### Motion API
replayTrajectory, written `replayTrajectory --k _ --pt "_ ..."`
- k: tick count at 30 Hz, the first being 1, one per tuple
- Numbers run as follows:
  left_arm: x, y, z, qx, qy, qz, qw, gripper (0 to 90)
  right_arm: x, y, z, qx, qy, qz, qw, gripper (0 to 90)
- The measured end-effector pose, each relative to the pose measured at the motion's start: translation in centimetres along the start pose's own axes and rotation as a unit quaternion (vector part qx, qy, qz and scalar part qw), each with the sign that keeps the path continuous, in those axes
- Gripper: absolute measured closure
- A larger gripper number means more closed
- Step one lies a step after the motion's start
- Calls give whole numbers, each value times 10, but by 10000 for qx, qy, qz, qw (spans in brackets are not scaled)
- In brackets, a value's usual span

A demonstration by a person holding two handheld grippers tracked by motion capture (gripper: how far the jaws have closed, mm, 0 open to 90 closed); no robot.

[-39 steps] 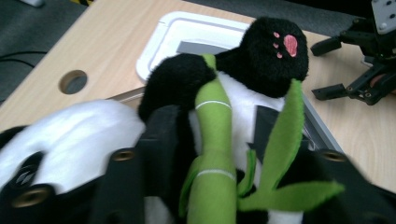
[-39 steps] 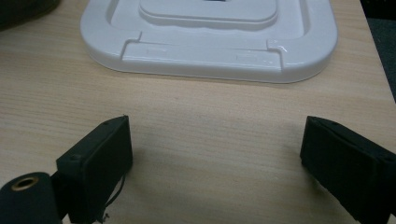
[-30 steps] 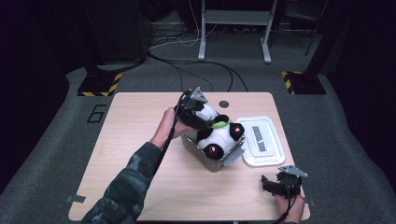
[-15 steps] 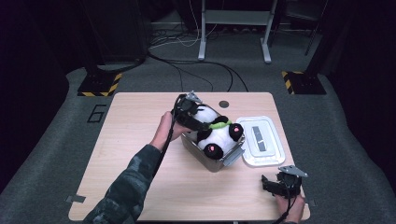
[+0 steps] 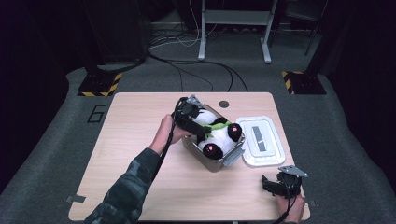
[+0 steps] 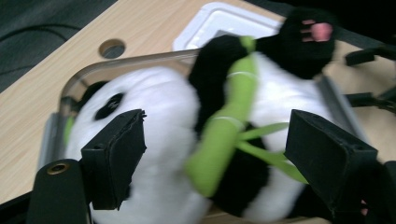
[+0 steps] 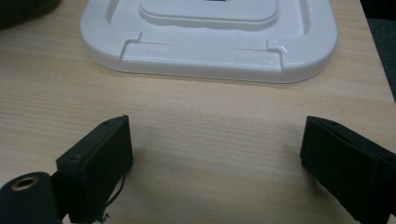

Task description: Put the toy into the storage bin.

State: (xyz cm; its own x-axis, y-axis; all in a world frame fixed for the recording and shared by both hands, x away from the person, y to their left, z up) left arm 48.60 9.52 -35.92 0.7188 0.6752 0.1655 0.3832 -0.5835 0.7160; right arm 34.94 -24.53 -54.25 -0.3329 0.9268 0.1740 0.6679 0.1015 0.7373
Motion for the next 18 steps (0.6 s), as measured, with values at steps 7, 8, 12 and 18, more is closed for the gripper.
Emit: replayTrajectory --k 7,8,12,18 --pt "-31 2 -14 -69 -265 441 9987 193 0 0 0 1 -3 0 10000 85" --pt "-34 1 -13 -41 -269 502 9984 193 0 0 0 1 -4 0 10000 85" --pt "-43 -5 -4 120 -202 649 9976 194 0 0 0 1 -4 1 10000 86" --pt "-47 -10 3 99 -126 567 9983 191 0 0 0 0 -3 -1 10000 86"
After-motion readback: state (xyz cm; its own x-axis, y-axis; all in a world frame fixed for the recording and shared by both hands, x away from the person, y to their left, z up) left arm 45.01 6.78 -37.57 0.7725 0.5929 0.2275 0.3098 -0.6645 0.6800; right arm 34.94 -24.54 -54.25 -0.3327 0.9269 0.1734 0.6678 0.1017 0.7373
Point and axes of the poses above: each handheld gripper's, and its own axes: z roughly forward along the jaws, y roughly out of its top, x roughly to its left, the point moved 2 cm from there along z, roughly forward along the jaws, and after that the axes turned 14 degrees about y, right-handed, at the moved point
